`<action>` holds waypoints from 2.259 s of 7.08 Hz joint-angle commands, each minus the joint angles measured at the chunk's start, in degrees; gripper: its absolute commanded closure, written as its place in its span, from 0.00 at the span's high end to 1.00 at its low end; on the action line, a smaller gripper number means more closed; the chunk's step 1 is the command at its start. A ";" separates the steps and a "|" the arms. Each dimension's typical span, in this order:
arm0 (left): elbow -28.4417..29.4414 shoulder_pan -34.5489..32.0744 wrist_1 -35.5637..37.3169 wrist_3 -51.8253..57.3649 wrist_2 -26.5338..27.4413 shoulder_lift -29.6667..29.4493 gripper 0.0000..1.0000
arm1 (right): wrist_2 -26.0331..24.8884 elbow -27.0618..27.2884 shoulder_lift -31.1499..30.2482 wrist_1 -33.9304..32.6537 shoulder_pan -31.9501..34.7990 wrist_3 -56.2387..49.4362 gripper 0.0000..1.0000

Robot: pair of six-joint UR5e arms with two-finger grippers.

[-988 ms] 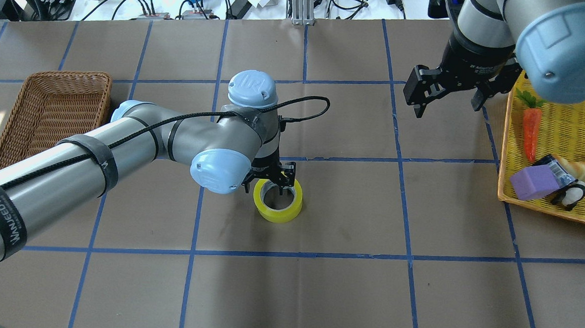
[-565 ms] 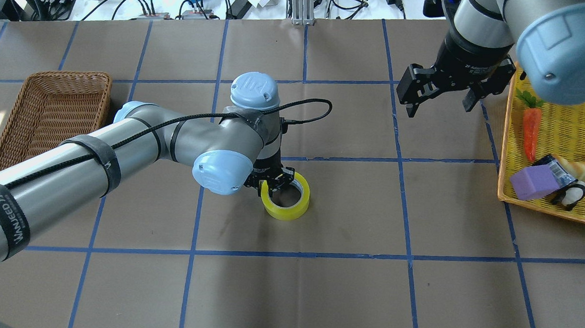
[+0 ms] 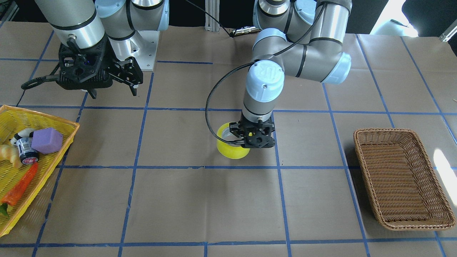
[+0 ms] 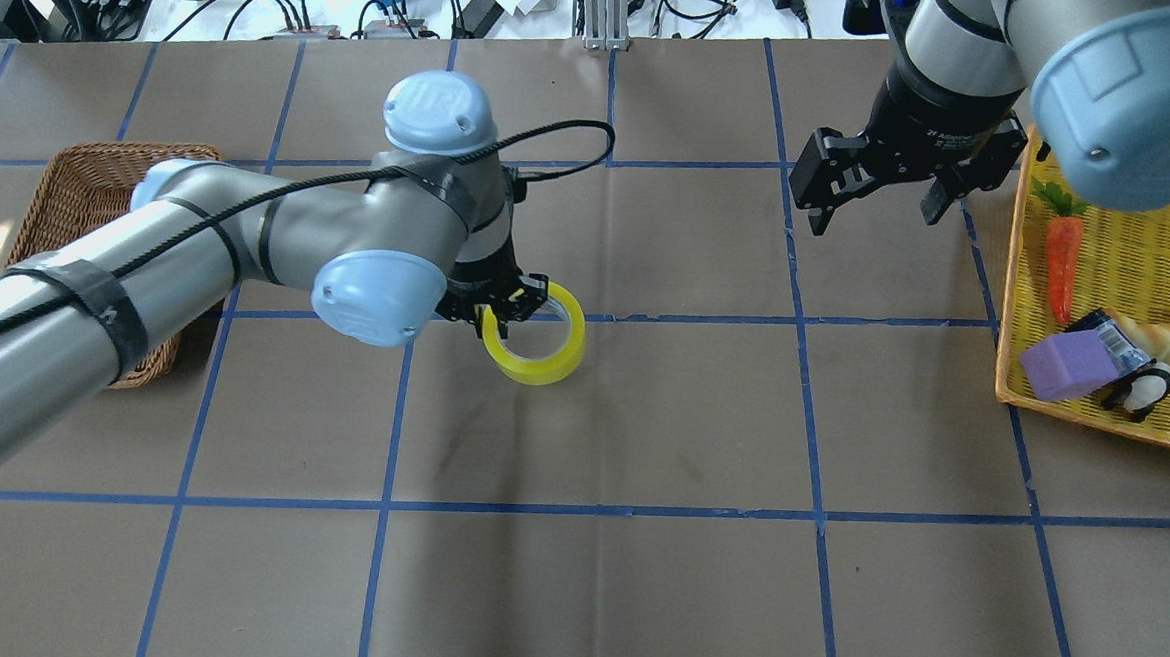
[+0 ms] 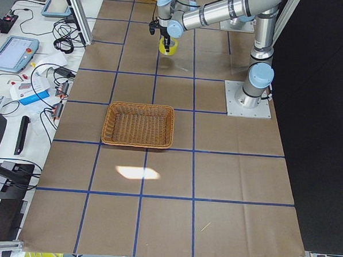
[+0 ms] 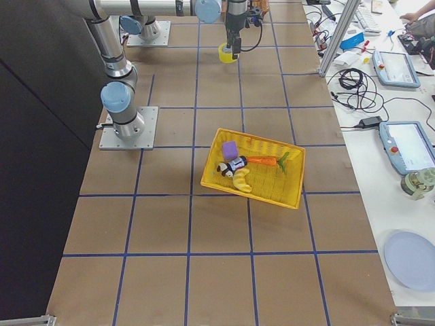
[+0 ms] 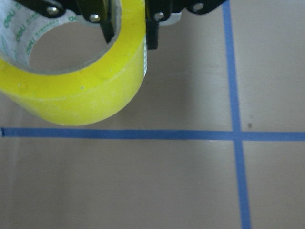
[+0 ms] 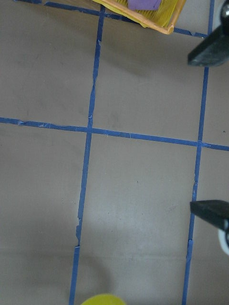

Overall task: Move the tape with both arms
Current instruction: 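Carry the tape roll with the left gripper into the wicker basket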

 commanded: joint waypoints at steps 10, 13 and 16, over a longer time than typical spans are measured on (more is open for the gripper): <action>11.76 46.40 11.51 55.85 2.78 -13.96 1.00 | -0.43 0.00 0.01 0.03 0.10 -0.09 1.00; 13.07 37.22 -3.98 51.06 2.25 -3.56 1.00 | -0.43 0.00 0.01 -0.06 0.10 -0.09 1.00; 13.07 17.20 -19.67 26.64 2.25 9.38 1.00 | -1.82 0.00 0.09 0.11 -0.60 -0.61 1.00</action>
